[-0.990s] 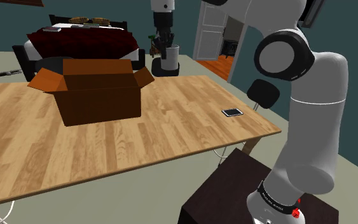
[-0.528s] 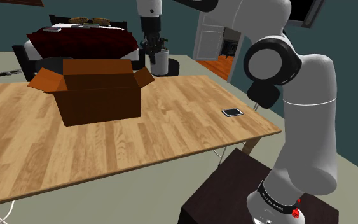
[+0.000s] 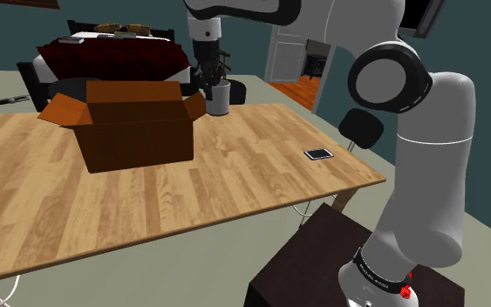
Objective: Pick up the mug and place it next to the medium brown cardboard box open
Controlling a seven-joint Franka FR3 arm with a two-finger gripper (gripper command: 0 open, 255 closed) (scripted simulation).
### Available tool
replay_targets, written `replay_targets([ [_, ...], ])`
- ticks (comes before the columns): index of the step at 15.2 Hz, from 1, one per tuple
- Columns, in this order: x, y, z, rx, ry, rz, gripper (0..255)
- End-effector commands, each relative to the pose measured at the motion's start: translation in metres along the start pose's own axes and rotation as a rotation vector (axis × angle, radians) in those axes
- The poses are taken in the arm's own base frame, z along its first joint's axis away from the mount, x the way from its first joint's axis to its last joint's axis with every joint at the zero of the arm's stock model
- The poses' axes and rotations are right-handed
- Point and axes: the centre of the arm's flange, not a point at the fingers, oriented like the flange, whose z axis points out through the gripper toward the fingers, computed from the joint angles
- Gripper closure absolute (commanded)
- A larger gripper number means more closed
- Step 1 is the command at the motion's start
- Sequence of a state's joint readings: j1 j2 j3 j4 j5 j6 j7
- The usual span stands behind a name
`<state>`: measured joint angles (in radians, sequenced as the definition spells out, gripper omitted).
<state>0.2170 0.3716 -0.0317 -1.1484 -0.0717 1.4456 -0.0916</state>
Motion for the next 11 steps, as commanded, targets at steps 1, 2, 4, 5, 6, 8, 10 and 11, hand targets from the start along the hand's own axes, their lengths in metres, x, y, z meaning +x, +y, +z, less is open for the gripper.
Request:
replay_targets([
  [1, 0.001, -0.001, 0.011, 0.0, 0.001, 0.0, 255],
  [2, 0.002, -0.002, 0.016, 0.0, 0.001, 0.0, 255],
  [4, 0.002, -0.002, 0.027, 0.0, 0.001, 0.0, 255],
  [5, 0.003, -0.003, 0.032, 0.0, 0.001, 0.0, 255],
  [6, 0.003, -0.003, 0.037, 0.0, 0.001, 0.0, 255],
  [8, 0.004, -0.004, 0.048, 0.0, 0.001, 0.0, 255],
  [10, 0.005, -0.005, 0.058, 0.0, 0.001, 0.0, 255],
  [11, 0.005, -0.005, 0.063, 0.0, 0.001, 0.0, 255],
])
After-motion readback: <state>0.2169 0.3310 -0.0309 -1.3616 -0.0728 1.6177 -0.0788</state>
